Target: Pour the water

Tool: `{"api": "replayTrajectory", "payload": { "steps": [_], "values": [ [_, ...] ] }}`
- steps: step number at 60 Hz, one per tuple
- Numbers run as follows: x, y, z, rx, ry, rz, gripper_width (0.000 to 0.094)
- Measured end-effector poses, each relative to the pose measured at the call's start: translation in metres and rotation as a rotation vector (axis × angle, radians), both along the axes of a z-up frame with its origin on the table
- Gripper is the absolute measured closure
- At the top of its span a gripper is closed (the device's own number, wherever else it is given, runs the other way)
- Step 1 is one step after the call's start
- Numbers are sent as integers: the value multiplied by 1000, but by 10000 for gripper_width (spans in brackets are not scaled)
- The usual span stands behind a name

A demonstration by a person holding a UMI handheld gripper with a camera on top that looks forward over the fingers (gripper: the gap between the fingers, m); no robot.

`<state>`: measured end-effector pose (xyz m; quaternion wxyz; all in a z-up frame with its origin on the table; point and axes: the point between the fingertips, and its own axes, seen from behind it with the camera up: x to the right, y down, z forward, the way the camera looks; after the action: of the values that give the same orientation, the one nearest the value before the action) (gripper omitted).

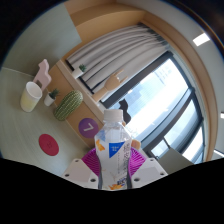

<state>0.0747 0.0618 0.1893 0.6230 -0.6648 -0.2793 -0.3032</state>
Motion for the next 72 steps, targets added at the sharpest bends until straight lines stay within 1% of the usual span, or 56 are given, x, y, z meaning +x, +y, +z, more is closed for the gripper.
{"api": "replayTrajectory", "payload": {
  "steps": [9, 17, 26, 41, 45, 53, 64, 68, 72],
  "values": [
    [-94, 33, 11, 43, -327, 95, 613],
    [-160, 52, 6, 82, -596, 174, 614],
    [-210, 65, -2, 136, -911, 226, 611],
    [-259, 76, -12, 278, -1368, 275, 612],
    [-265, 77, -17, 290, -1417, 286, 610],
    [-271, 80, -19, 319, -1475, 271, 613],
    [-274, 82, -19, 339, -1468, 268, 613],
    [-273, 81, -9, 338, -1348, 262, 612],
    [-266, 80, 8, 311, -1142, 236, 614]
  ]
}}
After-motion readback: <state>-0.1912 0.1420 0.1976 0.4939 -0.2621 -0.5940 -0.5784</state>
